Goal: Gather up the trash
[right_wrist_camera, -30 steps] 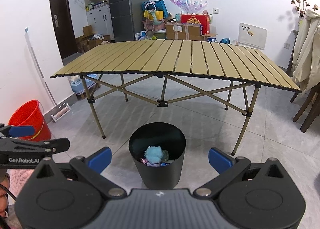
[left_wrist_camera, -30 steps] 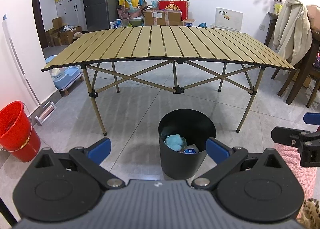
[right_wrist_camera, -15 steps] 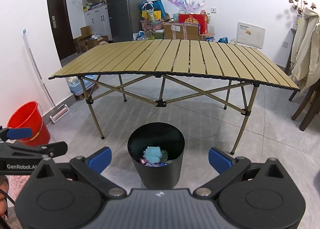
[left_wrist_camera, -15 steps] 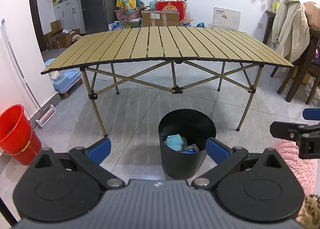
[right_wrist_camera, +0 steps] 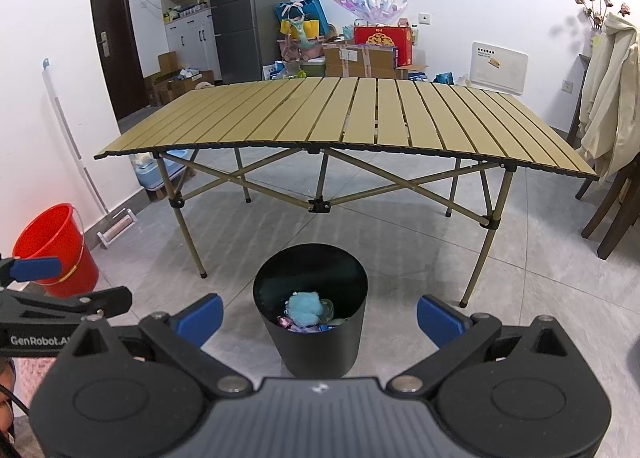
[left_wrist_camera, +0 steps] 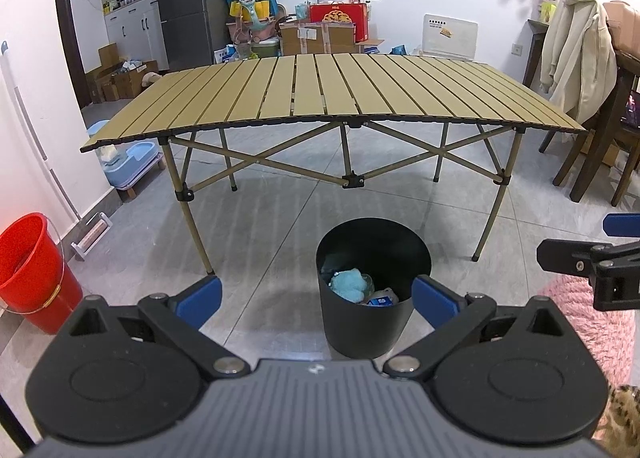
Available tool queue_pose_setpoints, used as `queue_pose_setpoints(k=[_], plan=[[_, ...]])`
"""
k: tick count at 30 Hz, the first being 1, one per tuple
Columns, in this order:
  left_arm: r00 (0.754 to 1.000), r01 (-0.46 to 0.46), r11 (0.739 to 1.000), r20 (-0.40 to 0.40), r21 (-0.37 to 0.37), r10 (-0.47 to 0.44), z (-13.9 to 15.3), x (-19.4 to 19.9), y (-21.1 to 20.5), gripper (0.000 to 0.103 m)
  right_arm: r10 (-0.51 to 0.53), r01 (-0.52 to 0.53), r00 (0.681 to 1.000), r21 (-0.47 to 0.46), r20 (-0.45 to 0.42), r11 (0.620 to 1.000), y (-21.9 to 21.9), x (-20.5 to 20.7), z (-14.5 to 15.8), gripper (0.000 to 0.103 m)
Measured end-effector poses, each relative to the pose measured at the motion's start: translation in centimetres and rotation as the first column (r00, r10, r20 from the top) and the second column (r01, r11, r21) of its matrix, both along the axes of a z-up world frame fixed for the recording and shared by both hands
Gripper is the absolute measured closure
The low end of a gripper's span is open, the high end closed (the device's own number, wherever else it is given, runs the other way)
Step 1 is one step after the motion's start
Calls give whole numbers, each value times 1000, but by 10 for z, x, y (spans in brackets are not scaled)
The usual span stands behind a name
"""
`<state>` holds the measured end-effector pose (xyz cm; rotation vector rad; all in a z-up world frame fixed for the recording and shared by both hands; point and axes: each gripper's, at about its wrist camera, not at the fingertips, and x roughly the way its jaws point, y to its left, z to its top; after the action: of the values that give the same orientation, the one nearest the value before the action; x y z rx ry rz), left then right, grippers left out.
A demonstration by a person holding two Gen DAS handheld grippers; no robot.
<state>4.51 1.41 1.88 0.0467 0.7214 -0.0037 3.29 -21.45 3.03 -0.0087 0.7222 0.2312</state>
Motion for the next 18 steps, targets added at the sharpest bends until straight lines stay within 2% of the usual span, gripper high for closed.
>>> queue_pose_setpoints(k=[18], plan=[[1000,31,999,2,10,-31,-4,-3,1,0,-14,14,1000,6,-4,1000,0,0,-4,0]])
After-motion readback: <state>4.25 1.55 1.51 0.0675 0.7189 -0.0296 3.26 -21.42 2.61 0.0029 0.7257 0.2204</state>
